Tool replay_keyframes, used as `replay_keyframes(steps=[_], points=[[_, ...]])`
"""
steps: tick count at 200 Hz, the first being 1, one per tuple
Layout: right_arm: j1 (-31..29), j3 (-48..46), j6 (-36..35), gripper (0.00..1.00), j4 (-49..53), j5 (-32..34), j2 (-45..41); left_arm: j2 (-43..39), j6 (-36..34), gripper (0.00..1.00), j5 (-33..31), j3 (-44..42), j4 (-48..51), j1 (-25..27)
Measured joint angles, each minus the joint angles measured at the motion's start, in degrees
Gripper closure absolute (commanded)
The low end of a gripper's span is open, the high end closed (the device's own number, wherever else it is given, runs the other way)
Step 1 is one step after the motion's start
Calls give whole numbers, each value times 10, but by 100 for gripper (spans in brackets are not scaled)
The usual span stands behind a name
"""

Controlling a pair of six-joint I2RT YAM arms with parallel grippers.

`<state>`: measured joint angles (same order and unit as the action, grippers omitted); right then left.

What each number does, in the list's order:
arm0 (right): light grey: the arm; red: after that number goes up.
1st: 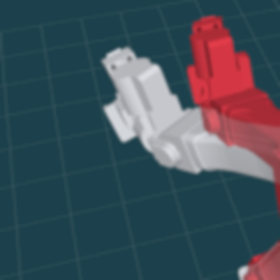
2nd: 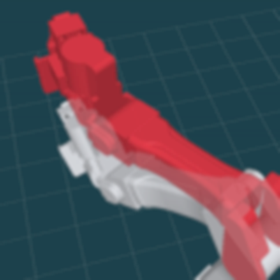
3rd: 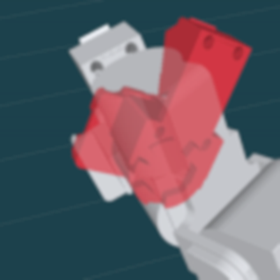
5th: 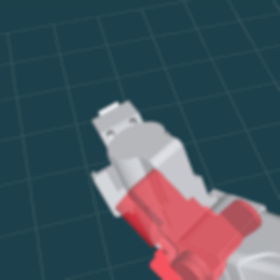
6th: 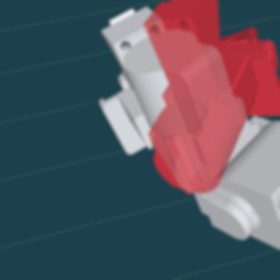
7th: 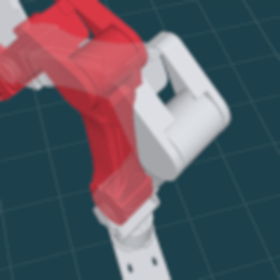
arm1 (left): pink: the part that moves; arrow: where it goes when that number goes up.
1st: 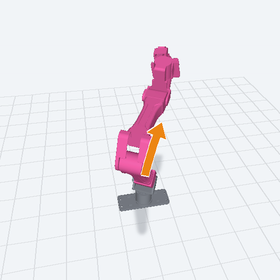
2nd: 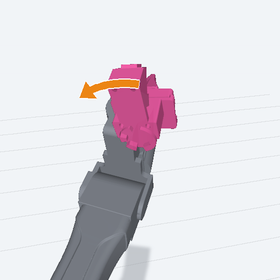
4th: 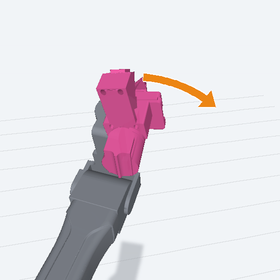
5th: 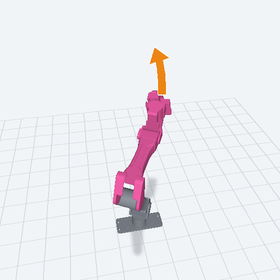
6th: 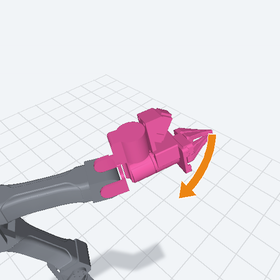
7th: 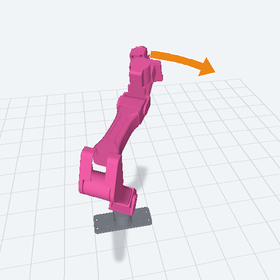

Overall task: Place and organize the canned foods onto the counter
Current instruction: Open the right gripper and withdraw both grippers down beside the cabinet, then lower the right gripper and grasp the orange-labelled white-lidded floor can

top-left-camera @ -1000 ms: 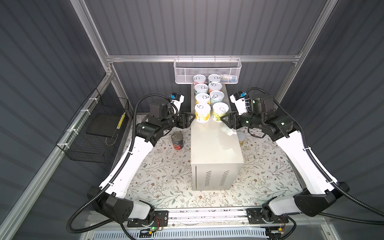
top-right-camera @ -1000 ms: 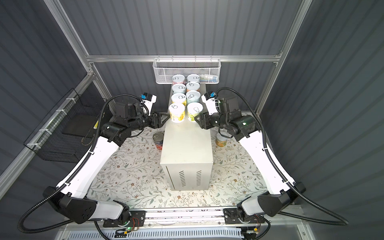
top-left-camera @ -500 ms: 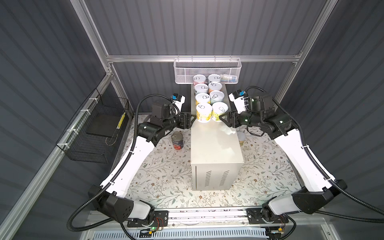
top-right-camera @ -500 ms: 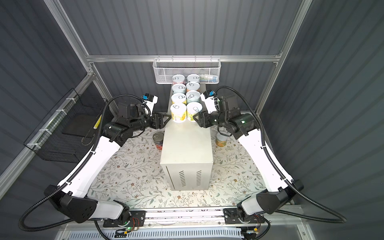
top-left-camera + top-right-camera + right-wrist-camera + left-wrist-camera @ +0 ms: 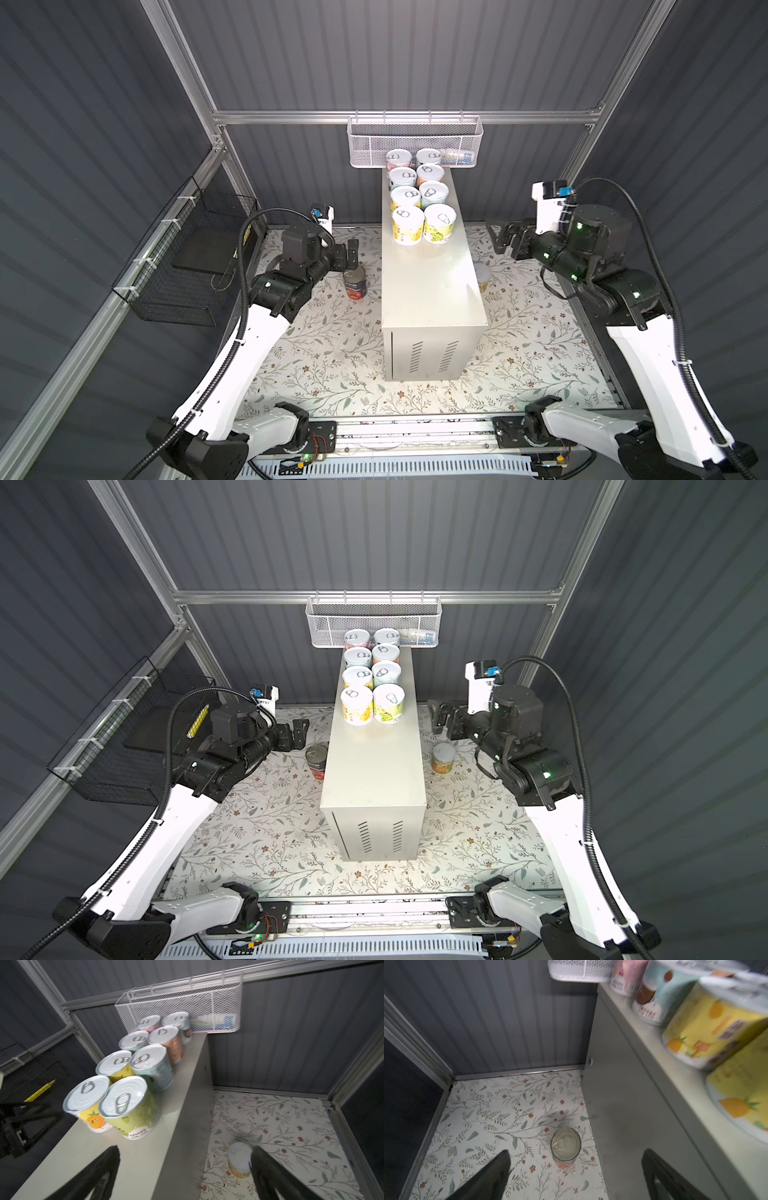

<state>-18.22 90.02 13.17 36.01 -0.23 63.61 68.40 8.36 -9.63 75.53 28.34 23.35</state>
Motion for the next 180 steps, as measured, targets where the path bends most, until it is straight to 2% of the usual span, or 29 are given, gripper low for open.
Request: replay_keyframes(steps=[30,48,66,106,180], points=[[78,-179,66,1,-76,5,-59,-3,11,0,6,-105,-31,-13],[125,-236,110,1,-87,0,-44,-6,27,1,11,-147,-45,-22],[146,-244,124,1,-90,0,4,-5,42,1,26,-164,-62,-29],[146,-276,112,1,-123,-14,80,4,65,3,60,-185,-116,-32],[135,-262,75,1,-159,-15,214,28,74,4,85,-203,-152,-32]])
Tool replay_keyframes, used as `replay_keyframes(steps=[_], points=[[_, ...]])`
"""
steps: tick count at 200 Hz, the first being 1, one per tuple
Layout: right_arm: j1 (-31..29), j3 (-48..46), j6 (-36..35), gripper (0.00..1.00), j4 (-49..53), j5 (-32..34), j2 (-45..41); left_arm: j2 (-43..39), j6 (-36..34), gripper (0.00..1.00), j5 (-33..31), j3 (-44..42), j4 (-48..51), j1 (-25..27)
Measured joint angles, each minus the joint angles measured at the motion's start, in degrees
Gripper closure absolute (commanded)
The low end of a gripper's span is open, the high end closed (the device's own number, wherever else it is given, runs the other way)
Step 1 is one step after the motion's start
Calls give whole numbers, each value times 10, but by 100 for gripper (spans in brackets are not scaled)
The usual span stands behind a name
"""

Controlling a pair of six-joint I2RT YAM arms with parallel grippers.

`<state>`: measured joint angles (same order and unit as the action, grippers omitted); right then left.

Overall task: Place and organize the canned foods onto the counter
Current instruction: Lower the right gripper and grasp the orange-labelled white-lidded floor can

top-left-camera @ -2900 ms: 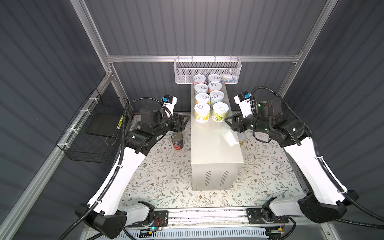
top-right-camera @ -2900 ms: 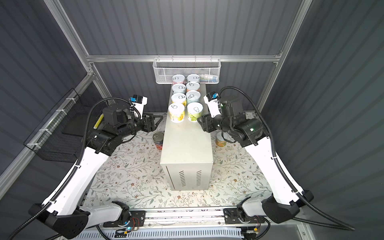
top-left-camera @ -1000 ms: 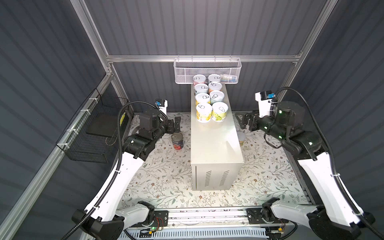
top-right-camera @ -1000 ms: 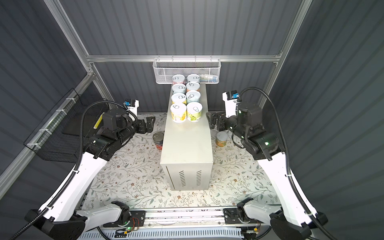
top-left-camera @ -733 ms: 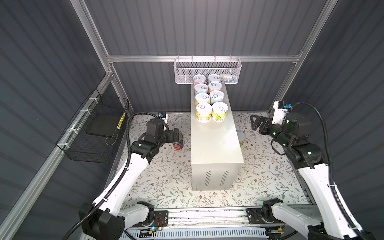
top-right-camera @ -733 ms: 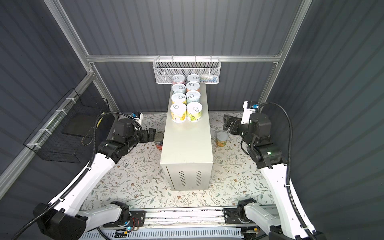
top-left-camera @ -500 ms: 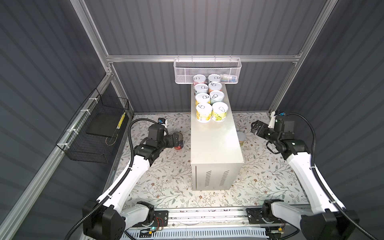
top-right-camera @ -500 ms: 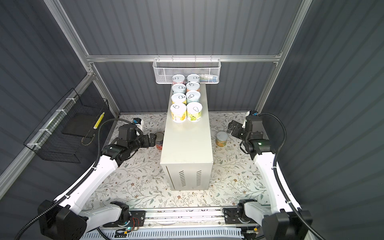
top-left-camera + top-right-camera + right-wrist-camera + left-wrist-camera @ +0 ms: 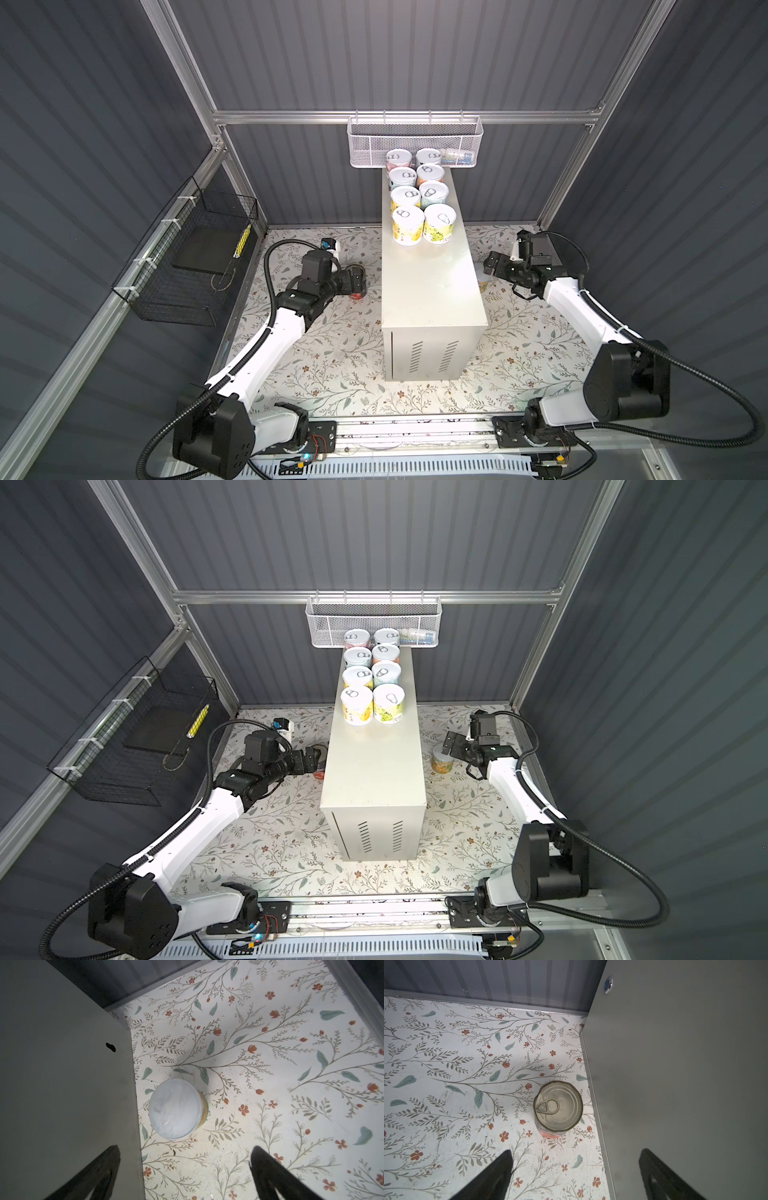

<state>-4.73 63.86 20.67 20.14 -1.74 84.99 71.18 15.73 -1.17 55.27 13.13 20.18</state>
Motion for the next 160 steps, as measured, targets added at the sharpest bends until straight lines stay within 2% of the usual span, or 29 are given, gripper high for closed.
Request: replay_keyframes(steps=[90,160], points=[[-54,120,-21,1,22,60,187,9,0,4,4,-3,-5,0],[-64,138,-8,3,43,82,273,21,0,5,6,-4,-8,0]])
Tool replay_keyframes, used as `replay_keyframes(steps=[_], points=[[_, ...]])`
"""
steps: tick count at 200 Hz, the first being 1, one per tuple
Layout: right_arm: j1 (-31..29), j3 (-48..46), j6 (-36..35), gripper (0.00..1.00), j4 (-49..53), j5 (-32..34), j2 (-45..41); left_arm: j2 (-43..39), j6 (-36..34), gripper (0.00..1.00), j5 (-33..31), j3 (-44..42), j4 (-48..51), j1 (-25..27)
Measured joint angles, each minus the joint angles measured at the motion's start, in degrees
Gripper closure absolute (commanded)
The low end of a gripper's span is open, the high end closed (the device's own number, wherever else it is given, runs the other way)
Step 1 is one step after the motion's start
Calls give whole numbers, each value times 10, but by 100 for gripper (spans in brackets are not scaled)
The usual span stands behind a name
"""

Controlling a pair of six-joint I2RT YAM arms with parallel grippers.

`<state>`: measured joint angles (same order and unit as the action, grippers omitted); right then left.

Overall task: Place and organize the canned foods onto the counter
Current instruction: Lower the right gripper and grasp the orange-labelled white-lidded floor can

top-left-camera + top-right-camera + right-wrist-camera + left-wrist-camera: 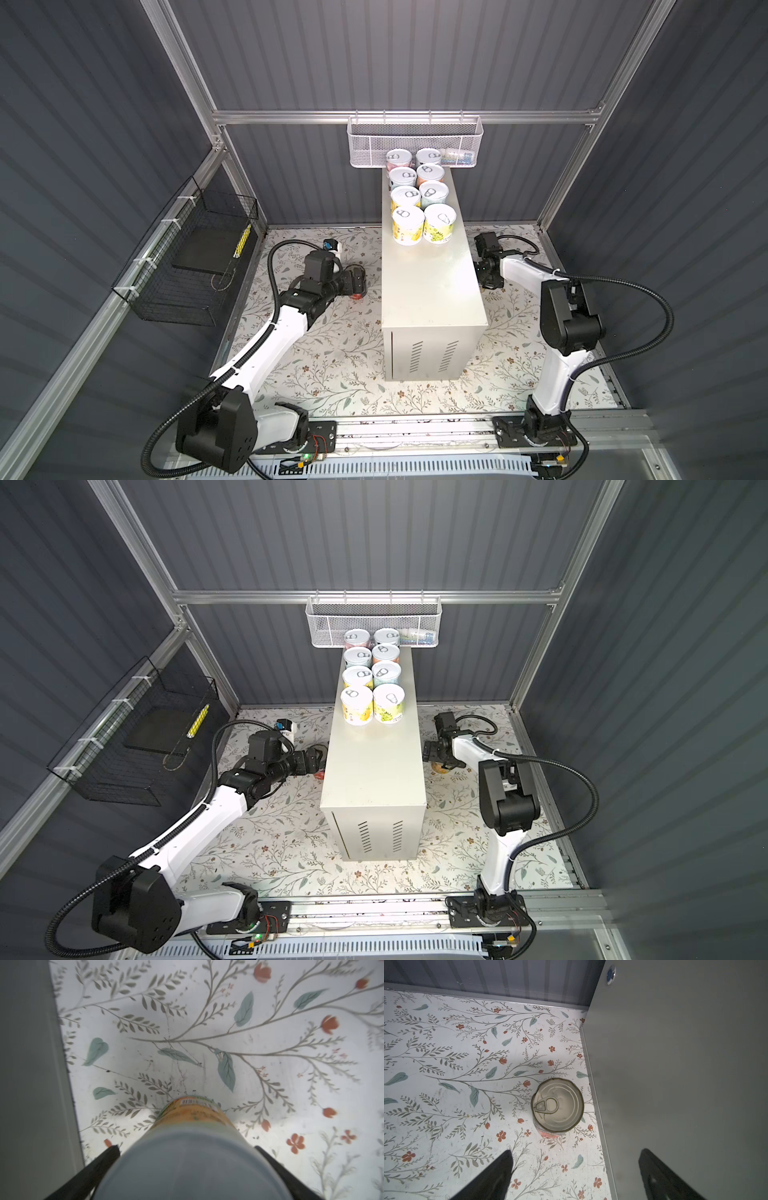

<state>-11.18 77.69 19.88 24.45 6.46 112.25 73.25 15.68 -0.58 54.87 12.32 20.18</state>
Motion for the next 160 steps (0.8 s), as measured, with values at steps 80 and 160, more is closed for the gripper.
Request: replay_keyframes(steps=[80,160], points=[[1,4,22,84,-3,4,7,2,0,5,2,-2,0,0],[-1,-21,-12,100,86,-24,-107,-5,0,5,2,-2,5,0]])
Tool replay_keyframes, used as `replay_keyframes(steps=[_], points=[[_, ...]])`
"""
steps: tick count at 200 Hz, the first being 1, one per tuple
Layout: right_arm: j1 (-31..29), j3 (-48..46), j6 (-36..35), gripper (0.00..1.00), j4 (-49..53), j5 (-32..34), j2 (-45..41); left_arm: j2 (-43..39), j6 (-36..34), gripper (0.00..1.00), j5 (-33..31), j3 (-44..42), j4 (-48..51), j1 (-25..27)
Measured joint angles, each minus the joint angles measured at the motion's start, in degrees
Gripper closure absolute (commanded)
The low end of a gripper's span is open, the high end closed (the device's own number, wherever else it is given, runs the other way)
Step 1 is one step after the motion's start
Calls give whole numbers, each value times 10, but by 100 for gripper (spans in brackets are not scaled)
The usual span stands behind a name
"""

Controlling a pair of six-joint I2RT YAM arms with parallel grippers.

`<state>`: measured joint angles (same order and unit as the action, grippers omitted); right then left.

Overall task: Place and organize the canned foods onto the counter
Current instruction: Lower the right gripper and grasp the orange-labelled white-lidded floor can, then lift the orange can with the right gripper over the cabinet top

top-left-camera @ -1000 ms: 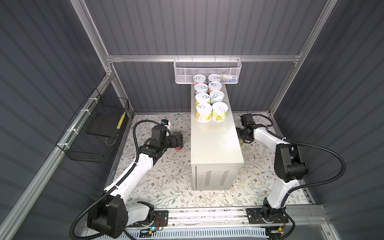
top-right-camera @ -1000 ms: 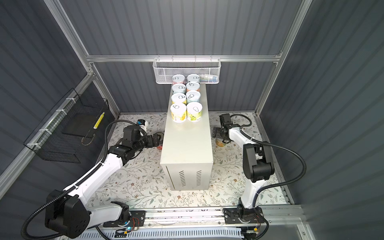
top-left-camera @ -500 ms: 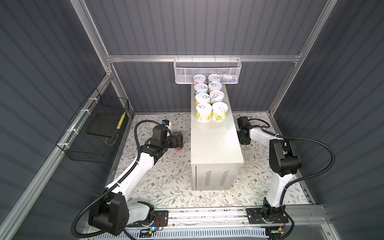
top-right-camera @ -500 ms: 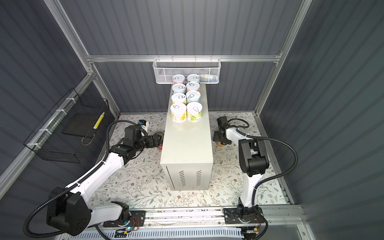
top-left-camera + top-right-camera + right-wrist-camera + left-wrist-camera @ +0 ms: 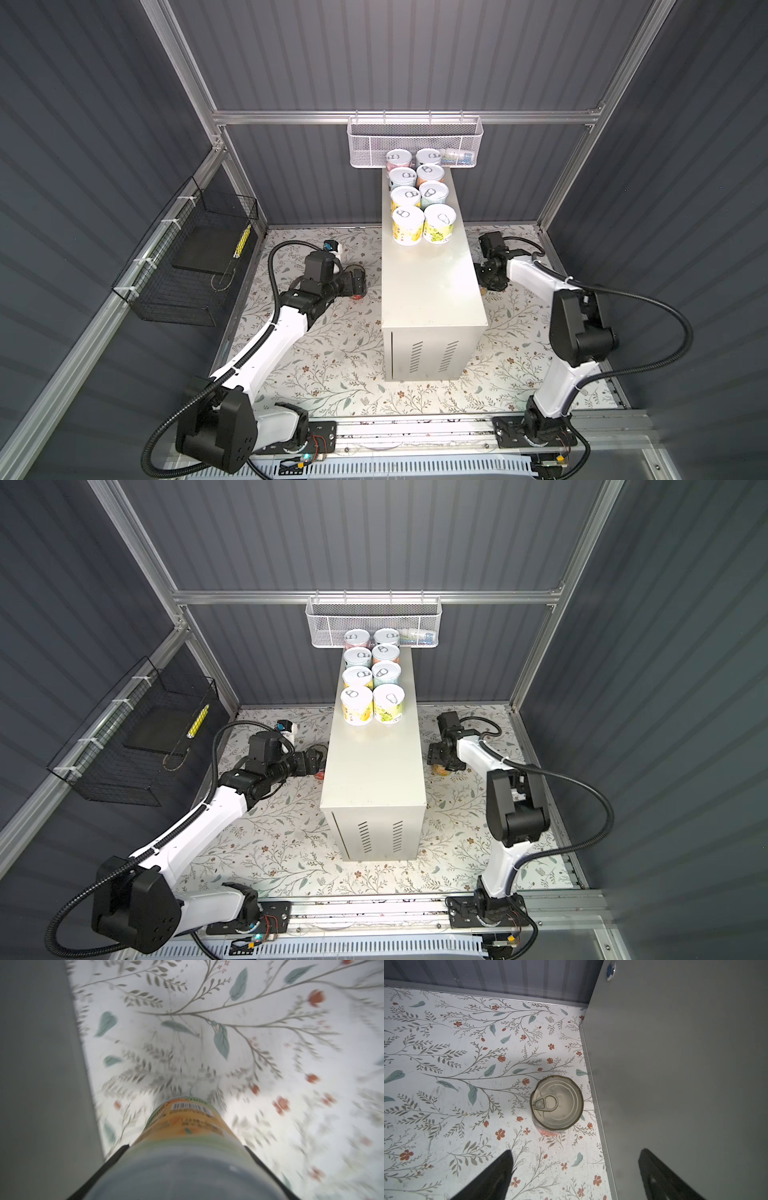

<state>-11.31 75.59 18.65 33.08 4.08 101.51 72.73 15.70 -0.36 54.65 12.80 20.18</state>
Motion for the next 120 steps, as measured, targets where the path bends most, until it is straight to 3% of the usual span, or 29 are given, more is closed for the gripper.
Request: replay_keyframes(steps=[33,63,94,120], points=[[0,17,-32,100,88,-9,-142,-10,0,5,0,0,6,0],[0,88,-64,100,196,-21,-233,-16,0,5,0,0,13,0],[-10,193,-82,100,304,-27,-276,-16,0,5,3,0,15,0],[-71,305,-88,100,389,-9,-276,-16,0,5,6,0,16,0]])
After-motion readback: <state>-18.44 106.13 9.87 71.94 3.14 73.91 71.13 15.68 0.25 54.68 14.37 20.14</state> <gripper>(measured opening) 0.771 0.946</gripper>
